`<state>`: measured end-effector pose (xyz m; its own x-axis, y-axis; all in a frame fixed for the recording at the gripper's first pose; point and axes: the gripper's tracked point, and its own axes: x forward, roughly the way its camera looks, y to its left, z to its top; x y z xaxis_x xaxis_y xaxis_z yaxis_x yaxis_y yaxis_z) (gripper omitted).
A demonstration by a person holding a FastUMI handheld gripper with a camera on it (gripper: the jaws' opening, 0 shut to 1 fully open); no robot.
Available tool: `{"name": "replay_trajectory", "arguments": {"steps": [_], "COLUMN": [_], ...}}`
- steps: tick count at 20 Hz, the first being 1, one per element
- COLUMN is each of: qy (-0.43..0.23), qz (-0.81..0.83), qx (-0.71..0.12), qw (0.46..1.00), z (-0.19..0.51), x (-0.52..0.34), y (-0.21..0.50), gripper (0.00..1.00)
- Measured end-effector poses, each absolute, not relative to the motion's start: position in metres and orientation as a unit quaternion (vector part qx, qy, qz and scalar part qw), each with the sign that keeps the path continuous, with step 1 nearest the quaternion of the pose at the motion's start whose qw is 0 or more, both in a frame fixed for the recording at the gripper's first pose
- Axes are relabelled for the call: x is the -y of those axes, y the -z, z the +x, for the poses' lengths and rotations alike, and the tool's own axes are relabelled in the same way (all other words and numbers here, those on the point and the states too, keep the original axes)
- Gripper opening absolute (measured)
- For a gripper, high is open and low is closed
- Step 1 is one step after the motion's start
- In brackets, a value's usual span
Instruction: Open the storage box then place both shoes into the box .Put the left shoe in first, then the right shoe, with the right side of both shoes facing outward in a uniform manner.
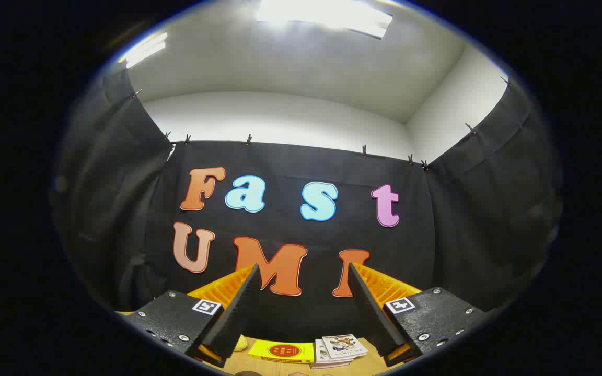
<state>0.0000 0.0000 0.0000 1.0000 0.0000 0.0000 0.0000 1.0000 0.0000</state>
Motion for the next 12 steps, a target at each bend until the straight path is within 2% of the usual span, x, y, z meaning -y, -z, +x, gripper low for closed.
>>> {"name": "replay_trajectory", "arguments": {"steps": [7, 12], "qy": [-0.03, -0.026], "qz": [0.003, 0.008], "qx": [-0.007, -0.027], "qw": [1.0, 0.999], "z": [-0.003, 0.0], "x": [-0.013, -0.01], "y": [0.003, 0.013], "gripper": [0.98, 0.98]}}
